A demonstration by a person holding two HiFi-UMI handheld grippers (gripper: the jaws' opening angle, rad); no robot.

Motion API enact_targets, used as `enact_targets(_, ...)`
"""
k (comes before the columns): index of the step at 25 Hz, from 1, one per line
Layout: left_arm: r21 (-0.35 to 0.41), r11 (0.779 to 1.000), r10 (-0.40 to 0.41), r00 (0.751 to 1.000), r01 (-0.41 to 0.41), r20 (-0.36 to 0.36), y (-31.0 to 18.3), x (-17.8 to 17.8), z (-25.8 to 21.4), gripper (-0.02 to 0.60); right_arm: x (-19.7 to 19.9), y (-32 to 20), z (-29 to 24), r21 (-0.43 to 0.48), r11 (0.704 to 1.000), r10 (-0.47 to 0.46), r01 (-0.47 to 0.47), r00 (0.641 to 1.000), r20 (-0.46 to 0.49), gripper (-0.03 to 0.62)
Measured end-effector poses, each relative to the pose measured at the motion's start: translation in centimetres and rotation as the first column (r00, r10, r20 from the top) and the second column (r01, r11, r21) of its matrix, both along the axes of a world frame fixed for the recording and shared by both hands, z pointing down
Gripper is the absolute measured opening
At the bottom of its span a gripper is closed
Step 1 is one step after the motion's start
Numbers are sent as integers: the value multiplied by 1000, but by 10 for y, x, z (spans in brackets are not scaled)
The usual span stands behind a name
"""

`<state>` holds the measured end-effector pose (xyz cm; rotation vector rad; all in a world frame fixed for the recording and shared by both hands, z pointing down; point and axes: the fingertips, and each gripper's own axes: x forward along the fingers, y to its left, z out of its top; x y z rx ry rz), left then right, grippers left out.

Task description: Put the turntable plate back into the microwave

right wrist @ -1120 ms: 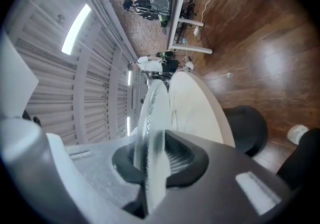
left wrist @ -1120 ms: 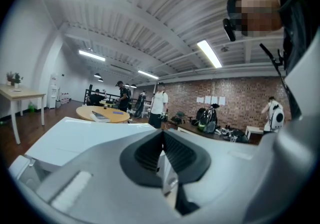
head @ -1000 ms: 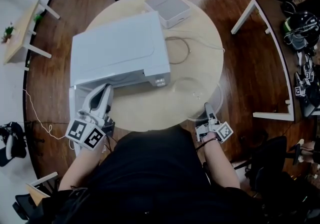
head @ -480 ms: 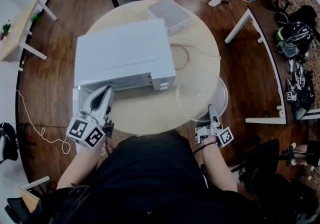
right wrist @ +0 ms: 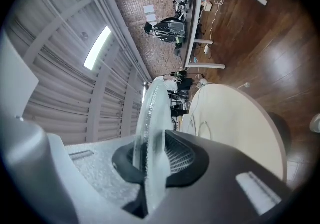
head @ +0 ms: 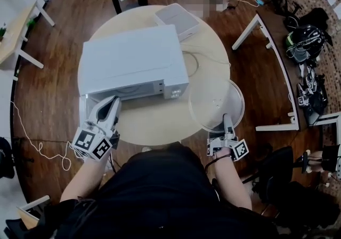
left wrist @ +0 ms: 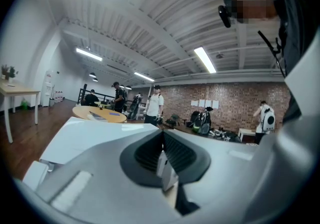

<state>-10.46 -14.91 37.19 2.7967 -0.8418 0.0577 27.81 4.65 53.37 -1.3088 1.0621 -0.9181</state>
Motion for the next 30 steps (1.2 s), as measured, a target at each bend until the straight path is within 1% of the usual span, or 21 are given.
enact_targets(3, -1, 1000, 8, 1000, -8, -6, -1, -1, 1, 6, -6, 7, 0, 0, 1000, 5, -5, 1000, 3, 32)
enact_targets(7, -13, 1000, -8, 1000, 8, -22, 1, -9, 3, 6, -15, 13, 1, -8, 1000, 5, -5, 1000, 1, 32)
enact_targets(12, -16, 1000, -6, 1000, 5, -27, 9, -19, 5, 6, -23, 18, 1, 6, 1000, 21, -21, 1000, 9, 32)
enact_targets(18, -19, 1000, -9, 1000, 8, -25, 14, -32, 4, 6, -35, 20, 2, 3, 1000, 21, -21, 1000, 9, 34)
enact_targets(23, -29, 999, -14, 999, 13, -42, 11, -37, 1, 6, -40, 20, 3, -4, 1000, 16, -16, 1000, 11, 34)
enact_targets(27, -21, 1000, -20, 998, 19, -60, 12, -41, -6, 6, -42, 24, 2, 2, 1000, 24, -24, 1000, 9, 34)
enact_targets(30, -29, 1000, -14, 998, 12, -60, 18, -43, -1, 6, -45, 25, 1, 5, 1000, 30, -30, 999, 15, 34)
